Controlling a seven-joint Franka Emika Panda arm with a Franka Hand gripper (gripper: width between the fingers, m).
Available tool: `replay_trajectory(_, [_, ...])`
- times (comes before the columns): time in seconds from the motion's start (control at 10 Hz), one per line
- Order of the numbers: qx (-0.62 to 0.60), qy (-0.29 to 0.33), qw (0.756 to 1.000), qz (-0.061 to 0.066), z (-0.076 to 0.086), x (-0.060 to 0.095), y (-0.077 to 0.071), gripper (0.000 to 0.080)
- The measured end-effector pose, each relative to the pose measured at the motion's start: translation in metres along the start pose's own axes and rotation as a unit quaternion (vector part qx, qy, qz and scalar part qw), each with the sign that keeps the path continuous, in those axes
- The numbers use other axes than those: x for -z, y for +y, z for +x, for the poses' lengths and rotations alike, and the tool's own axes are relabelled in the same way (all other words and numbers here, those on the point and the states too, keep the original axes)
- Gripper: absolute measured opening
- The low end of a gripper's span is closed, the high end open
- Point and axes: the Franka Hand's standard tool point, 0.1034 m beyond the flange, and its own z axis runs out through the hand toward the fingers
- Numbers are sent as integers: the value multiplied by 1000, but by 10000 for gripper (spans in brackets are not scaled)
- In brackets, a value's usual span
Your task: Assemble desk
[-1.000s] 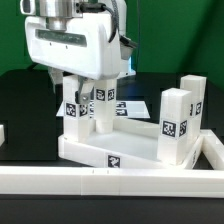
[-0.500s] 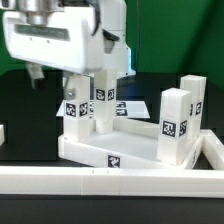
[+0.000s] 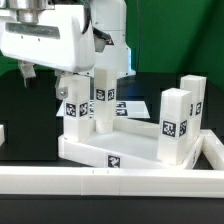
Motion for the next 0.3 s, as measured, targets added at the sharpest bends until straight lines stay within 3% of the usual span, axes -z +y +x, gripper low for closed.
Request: replay_trajectory(0.3, [0,0,1000,0,0,0,0,648])
